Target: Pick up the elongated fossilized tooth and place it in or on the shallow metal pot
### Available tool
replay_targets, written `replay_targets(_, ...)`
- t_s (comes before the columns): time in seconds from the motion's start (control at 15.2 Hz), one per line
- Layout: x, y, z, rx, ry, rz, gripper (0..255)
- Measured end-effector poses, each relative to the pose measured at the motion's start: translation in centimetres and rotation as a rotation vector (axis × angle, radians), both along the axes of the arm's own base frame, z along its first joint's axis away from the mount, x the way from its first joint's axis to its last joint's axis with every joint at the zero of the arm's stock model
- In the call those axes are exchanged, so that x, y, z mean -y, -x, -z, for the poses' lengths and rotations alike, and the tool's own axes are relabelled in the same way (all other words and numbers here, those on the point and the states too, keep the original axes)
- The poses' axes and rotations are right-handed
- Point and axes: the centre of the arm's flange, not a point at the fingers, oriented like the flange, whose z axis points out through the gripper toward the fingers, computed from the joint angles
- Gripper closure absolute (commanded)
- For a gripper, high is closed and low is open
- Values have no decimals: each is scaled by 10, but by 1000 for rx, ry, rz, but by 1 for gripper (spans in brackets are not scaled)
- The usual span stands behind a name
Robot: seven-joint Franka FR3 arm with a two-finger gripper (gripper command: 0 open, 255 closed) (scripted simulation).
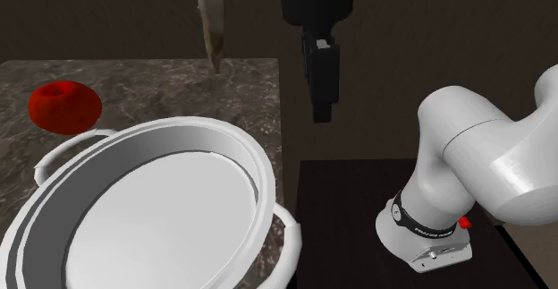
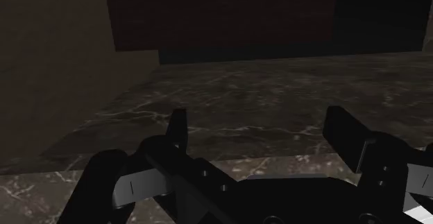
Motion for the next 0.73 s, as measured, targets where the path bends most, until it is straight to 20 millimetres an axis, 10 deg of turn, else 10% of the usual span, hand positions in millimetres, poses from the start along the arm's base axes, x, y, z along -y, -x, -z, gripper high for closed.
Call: replay_targets(0.73, 55, -83, -52, 41, 47, 243, 0)
